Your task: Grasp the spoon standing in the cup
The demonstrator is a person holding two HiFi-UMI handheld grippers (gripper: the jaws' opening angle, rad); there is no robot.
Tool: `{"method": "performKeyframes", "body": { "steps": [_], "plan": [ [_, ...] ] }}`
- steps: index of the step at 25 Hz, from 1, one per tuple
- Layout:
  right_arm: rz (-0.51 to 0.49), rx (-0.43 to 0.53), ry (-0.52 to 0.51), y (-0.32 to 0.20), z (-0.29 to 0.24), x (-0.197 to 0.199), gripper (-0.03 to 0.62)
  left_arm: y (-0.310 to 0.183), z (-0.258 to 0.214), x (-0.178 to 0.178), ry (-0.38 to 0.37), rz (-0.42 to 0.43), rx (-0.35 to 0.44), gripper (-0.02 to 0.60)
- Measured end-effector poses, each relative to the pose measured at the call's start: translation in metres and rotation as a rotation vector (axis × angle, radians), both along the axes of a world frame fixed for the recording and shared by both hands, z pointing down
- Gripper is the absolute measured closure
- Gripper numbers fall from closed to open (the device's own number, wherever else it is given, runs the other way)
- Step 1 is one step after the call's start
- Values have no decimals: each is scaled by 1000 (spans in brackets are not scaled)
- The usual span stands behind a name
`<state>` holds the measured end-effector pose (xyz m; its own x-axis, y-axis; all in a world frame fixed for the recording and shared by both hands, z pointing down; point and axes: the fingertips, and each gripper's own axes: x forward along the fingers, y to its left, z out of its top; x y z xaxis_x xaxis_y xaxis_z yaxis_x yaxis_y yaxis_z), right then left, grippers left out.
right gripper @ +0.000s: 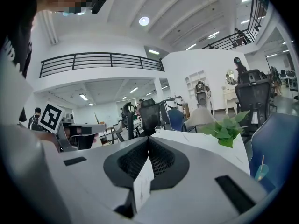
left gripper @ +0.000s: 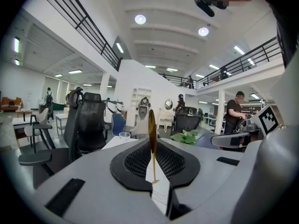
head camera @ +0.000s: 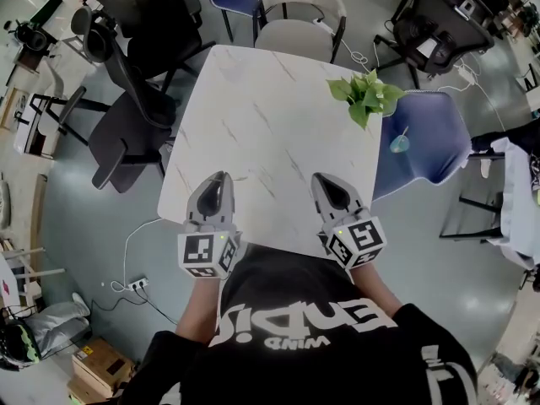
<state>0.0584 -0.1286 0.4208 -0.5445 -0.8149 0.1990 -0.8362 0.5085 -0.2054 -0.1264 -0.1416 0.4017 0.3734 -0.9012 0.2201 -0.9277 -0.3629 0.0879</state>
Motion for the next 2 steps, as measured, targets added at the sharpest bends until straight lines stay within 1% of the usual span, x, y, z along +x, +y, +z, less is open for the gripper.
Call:
{"method": "performKeyframes", "body": {
  "steps": [2],
  "plan": [
    [-5, 3, 0, 0, 1, -1, 582, 0, 0, 0, 2, -1, 1, 543]
  ]
}}
